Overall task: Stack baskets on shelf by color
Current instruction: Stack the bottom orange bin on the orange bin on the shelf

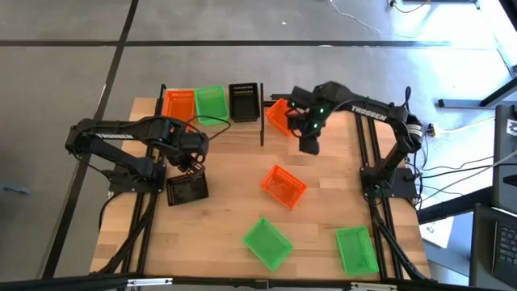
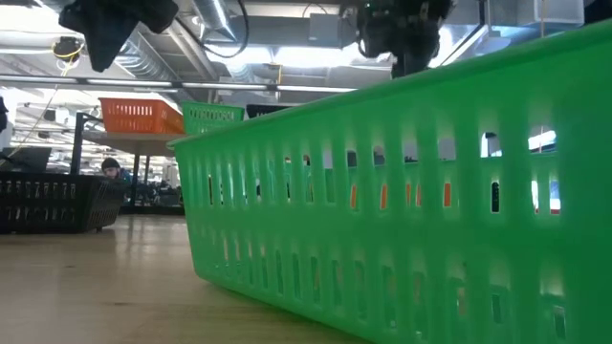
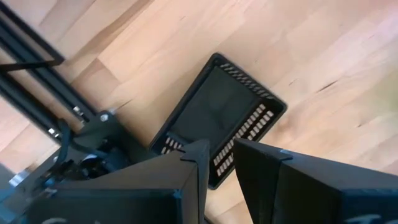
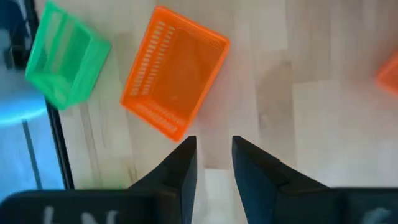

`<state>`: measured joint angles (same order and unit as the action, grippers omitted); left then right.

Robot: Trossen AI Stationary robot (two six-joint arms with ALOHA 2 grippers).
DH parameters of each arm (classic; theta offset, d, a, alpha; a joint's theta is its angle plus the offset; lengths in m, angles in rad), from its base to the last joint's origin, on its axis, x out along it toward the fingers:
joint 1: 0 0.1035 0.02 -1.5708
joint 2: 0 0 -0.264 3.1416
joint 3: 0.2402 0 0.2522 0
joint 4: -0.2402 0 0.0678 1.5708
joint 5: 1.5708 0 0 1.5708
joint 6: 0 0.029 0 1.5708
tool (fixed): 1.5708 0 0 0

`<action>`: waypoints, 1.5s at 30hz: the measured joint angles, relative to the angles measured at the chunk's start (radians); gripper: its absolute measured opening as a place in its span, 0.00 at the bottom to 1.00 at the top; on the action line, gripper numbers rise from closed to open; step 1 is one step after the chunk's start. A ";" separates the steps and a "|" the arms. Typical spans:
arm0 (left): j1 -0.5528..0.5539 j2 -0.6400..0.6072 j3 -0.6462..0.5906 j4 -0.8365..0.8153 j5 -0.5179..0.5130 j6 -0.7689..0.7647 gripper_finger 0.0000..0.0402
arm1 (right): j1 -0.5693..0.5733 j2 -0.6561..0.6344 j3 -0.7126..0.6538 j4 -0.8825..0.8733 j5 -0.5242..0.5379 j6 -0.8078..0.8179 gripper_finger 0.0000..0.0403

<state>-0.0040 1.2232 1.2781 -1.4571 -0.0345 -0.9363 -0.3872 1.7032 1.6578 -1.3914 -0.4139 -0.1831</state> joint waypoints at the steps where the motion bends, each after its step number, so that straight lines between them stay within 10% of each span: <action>1: 0.000 0.000 0.000 0.010 0.000 -0.002 0.16 | 0.010 -0.007 -0.036 0.036 0.006 0.048 0.25; 16: 0.001 0.000 0.000 0.067 0.000 -0.004 0.16 | 0.156 -0.013 -0.338 0.403 0.080 0.699 0.25; 45: 0.001 0.000 0.000 0.090 0.003 0.003 0.16 | 0.228 -0.006 -0.565 0.746 0.144 0.689 0.25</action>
<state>-0.0032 1.2228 1.2785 -1.3670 -0.0319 -0.9329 -0.1593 1.6970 1.0930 -0.6459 -0.2698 0.5058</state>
